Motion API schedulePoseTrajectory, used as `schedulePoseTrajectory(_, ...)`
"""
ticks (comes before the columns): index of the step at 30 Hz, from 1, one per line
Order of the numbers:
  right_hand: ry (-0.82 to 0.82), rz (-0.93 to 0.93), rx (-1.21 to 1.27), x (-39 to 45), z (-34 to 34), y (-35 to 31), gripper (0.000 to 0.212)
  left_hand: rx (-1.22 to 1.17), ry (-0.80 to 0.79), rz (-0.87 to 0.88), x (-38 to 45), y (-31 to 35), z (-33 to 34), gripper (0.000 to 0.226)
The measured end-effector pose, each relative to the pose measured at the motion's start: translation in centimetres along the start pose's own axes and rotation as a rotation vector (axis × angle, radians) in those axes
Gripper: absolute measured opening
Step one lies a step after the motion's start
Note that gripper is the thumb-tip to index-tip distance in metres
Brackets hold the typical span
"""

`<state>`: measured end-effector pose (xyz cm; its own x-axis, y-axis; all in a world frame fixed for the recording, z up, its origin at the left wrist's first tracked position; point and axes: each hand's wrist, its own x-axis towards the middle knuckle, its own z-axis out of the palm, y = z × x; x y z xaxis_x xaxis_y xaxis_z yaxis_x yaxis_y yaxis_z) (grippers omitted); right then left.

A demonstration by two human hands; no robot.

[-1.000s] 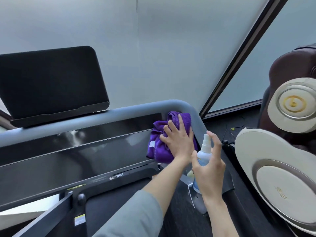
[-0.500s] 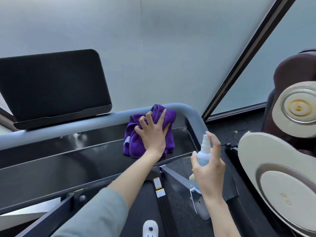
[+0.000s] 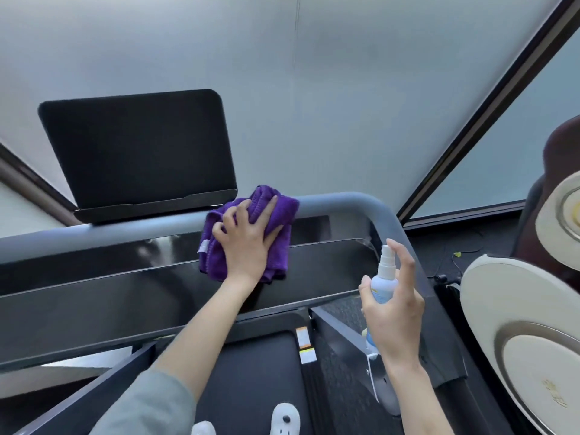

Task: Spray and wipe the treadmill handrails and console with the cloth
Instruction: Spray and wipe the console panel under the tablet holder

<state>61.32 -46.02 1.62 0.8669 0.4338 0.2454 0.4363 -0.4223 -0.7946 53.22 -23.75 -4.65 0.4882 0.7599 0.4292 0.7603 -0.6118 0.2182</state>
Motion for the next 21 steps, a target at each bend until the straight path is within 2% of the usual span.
schedulePoseTrajectory(4, -0.027, -0.019, 0.017, -0.3, 0.6, -0.1, 0.065, 0.033, 0.091, -0.279, -2.3, -7.1, -1.7, 0.050)
schedulePoseTrajectory(7, -0.033, -0.012, 0.011, -0.4, 0.7, 0.2, 0.065, 0.006, 0.100, -0.358, -1.8, -5.3, -1.3, 0.048)
schedulePoseTrajectory(13, -0.029, -0.028, -0.013, 0.0, 1.1, 0.2, 0.065, 0.032, 0.019, -0.085, 0.6, 5.8, 1.3, 0.049)
schedulePoseTrajectory(16, -0.025, -0.028, -0.037, 0.7, 1.3, 0.0, 0.063, 0.031, -0.096, 0.083, 1.5, 11.4, 2.4, 0.051)
schedulePoseTrajectory(19, -0.014, -0.022, -0.032, 1.2, 1.4, -0.5, 0.062, -0.020, -0.199, 0.189, 2.3, 12.5, 2.6, 0.051)
schedulePoseTrajectory(21, -0.017, -0.021, -0.027, 1.4, 1.6, -0.8, 0.063, -0.019, -0.129, 0.225, 2.4, 10.5, 1.9, 0.048)
